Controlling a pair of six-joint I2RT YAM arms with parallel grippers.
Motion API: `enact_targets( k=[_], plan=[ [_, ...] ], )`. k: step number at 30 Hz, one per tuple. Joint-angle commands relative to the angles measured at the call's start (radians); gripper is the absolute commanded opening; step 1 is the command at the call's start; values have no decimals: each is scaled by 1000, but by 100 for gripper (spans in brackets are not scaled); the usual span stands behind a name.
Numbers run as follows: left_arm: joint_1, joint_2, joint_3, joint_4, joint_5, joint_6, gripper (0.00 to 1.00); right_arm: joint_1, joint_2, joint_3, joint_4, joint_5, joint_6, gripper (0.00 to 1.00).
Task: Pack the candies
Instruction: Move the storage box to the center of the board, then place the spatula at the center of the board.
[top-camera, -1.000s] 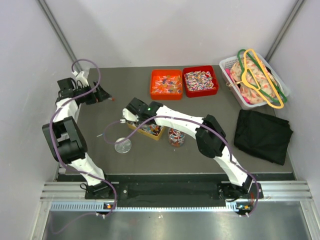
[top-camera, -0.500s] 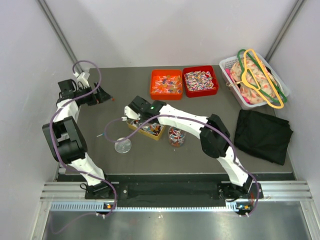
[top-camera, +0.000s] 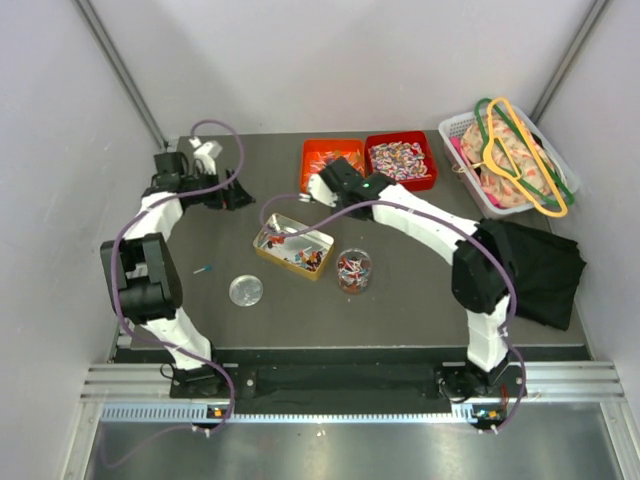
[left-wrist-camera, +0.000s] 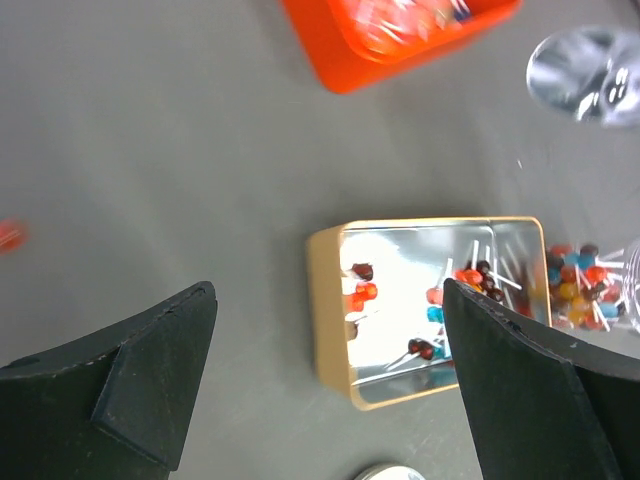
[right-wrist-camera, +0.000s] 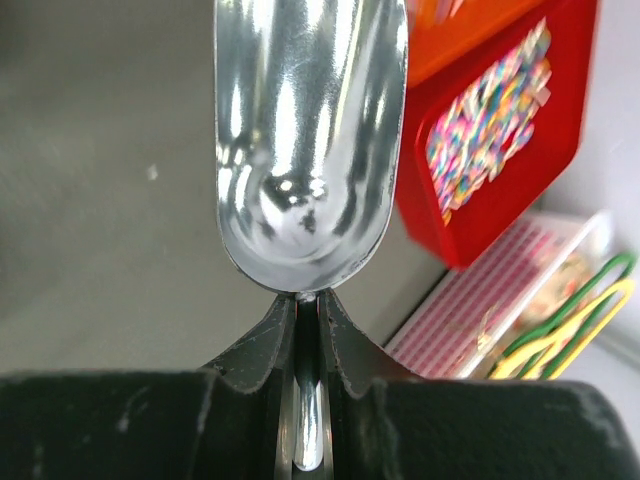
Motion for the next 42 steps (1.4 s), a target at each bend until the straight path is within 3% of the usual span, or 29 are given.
enact_targets(
  k=[1, 9, 19, 23, 27, 38, 42],
  plan=[
    [-88, -41, 22, -12, -76, 83, 99, -70, -158, -128, 28, -29, 60, 0],
    [-223, -21, 49, -61, -245, 172, 99, -228, -328, -304, -28, -72, 180, 0],
    [-271, -37, -22, -61, -452, 281, 97, -348, -380, -455, -11, -54, 281, 0],
    [-285, -30, -56, -47, -492, 304, 90, -369, -376, -469, -20, -37, 304, 0],
    [-285, -17, -76, -32, -506, 310, 74, -395, -363, -480, -15, -13, 333, 0],
    [-312, 20, -83, 2, -517, 284, 64, -464, -267, -466, -9, 14, 401, 0],
    [-329, 48, -67, 9, -517, 267, 56, -489, -227, -452, -6, 15, 412, 0]
  ],
)
